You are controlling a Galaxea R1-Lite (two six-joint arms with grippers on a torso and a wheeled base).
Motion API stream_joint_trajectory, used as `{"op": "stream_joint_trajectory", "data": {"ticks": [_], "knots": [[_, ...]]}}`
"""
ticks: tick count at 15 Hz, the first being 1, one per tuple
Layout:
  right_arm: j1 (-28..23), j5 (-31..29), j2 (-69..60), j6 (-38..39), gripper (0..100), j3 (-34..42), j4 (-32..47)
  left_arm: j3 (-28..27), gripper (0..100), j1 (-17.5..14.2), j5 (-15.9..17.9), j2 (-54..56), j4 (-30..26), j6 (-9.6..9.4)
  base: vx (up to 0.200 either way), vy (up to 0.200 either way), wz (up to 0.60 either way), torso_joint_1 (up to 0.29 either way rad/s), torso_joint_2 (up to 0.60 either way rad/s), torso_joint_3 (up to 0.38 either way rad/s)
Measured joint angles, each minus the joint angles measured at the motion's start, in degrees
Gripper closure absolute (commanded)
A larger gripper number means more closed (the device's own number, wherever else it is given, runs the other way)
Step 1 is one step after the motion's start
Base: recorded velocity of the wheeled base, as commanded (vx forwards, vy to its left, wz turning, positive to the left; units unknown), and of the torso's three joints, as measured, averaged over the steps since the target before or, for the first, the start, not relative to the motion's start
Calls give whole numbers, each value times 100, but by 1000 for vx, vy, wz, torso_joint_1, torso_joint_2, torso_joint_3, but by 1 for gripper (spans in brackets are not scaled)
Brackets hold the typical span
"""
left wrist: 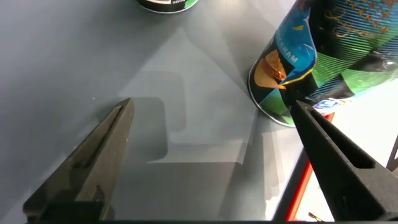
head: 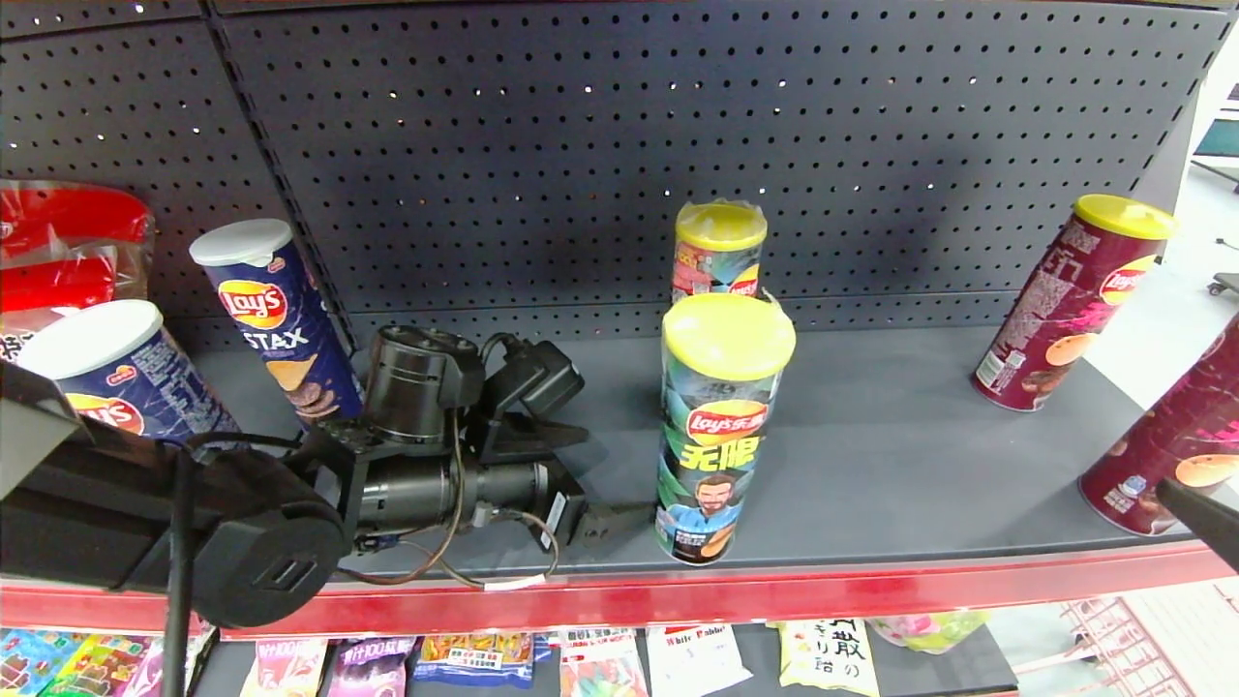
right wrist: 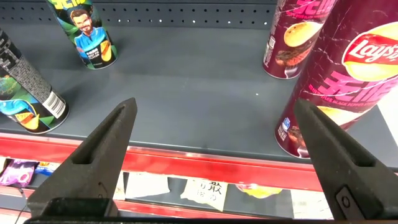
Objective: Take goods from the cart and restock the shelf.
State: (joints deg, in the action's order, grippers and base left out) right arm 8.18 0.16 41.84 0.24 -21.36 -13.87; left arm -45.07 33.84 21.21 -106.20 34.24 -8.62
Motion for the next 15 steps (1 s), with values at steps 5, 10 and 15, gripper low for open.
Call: {"op": "stream_joint_trajectory", "data": {"ticks": [5, 10, 15], "knots": [[13, 0, 9, 16, 0, 11, 0, -96, 0, 41, -2, -82, 0, 0, 0, 0, 0, 0, 0, 0], [16, 0, 13, 11, 0, 11, 0, -204, 0, 44, -4, -156, 0, 2, 0, 0, 0, 0, 0, 0], [13, 0, -2, 11, 0, 52, 0, -138, 0, 24, -61, -127, 0, 2, 0, 0, 0, 0, 0, 0]]}}
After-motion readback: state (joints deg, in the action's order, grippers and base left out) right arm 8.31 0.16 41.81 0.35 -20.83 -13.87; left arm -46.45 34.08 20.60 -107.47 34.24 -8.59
